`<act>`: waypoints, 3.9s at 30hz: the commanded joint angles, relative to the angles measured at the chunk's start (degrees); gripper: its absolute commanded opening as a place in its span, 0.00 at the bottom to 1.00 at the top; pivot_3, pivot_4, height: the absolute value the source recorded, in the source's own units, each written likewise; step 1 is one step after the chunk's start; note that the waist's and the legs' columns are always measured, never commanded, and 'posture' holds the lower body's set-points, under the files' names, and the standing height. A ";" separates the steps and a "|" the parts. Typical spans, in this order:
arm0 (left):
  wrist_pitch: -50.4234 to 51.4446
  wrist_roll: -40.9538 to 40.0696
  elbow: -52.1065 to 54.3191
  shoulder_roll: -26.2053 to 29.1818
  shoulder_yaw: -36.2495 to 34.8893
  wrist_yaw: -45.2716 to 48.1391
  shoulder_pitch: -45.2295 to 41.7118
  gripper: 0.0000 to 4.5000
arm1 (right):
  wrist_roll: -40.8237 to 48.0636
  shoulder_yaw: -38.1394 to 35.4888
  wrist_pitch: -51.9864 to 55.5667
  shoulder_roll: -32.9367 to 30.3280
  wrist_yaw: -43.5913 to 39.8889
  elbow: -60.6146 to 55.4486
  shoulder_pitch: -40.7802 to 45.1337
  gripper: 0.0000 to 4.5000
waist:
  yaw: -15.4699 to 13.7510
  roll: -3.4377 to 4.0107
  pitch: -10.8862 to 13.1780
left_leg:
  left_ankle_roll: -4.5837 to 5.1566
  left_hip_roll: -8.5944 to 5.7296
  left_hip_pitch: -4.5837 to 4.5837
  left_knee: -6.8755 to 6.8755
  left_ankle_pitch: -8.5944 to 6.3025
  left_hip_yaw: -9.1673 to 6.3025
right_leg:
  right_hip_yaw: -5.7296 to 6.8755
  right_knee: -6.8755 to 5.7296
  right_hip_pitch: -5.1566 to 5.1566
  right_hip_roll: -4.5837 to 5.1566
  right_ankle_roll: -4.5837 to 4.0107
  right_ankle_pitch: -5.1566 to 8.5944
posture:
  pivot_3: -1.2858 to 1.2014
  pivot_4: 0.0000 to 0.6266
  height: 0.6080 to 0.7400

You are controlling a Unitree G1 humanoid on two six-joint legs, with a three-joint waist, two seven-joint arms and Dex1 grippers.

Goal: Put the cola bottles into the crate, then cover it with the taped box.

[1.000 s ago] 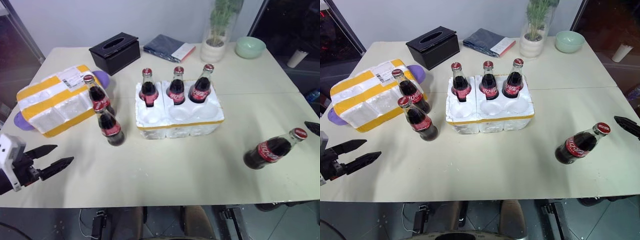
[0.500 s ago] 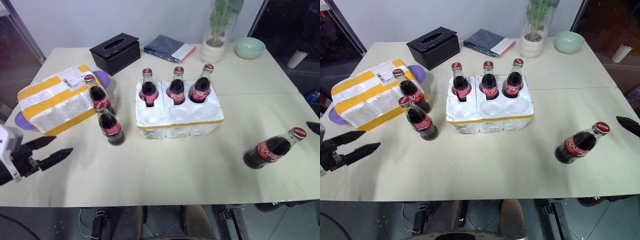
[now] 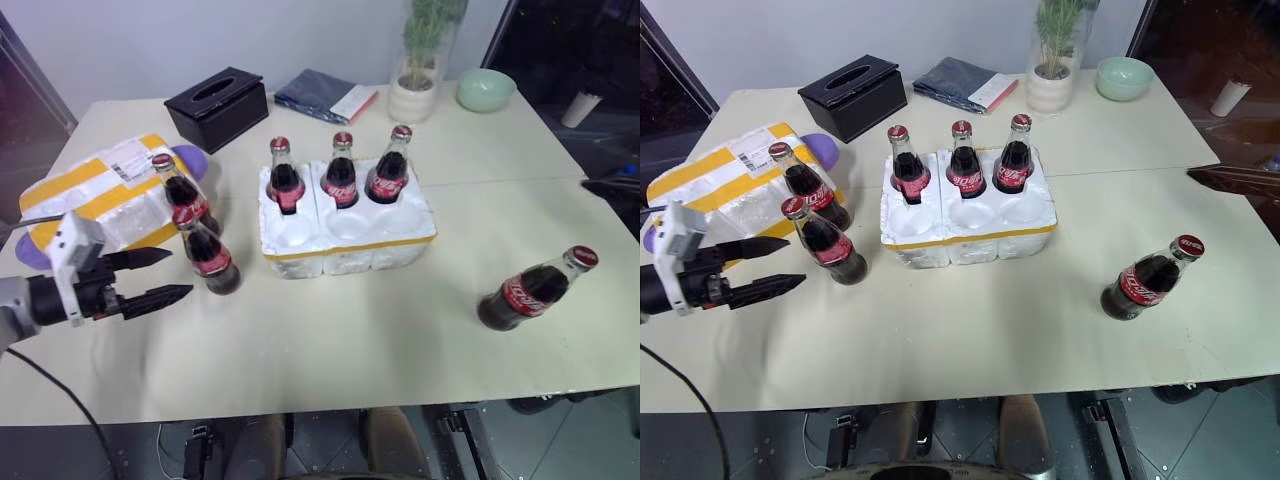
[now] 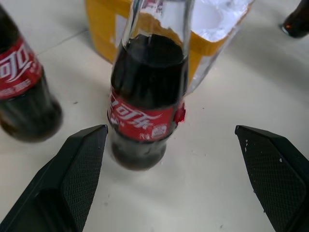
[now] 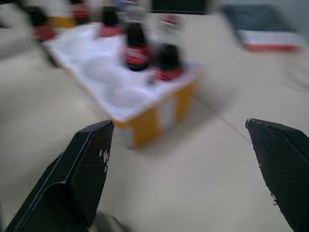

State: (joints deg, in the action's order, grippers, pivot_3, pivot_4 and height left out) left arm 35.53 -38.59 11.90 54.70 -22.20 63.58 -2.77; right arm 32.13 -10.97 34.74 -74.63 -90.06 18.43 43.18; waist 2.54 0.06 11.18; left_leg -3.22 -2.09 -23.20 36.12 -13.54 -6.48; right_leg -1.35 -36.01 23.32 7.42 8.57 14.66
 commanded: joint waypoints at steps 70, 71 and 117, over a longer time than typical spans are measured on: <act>6.08 7.11 -3.00 -23.44 22.48 -2.84 -42.75 1.00 | 11.48 -5.63 8.33 8.92 17.50 -23.44 -9.46 1.00 | 0.24 -0.52 0.36 | -0.04 -0.05 -0.27 0.66 0.05 -0.14 | -0.02 -0.26 0.00 -0.08 0.26 -0.15 | 0.52 0.24 1.00; 8.77 3.81 0.48 -20.71 18.89 -2.51 -40.61 1.00 | 10.94 -4.99 7.86 8.78 16.95 -22.62 -8.69 1.00 | 0.50 -0.50 0.36 | -0.02 -0.03 -0.27 0.64 0.04 -0.12 | -0.05 -0.27 0.07 -0.09 0.26 -0.15 | 0.52 0.24 1.00; 0.67 21.46 -16.52 -21.92 12.82 -36.90 -31.80 0.61 | 8.60 -1.67 8.24 10.29 14.63 -19.77 -1.28 1.00 | -1.74 -0.53 0.39 | -0.01 -0.04 -0.28 0.85 0.02 -0.13 | -0.06 -0.21 -0.10 -0.13 0.26 -0.24 | 0.52 0.24 1.00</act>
State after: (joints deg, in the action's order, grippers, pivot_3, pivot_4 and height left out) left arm 36.95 -16.60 -7.16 31.46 -8.04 25.97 -32.30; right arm 39.72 -9.89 43.42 -64.15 -75.65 0.04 41.31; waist 0.80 -0.48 11.57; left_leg -3.23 -2.13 -23.48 36.97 -13.52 -6.62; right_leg -1.41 -36.22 23.22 7.29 8.83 14.43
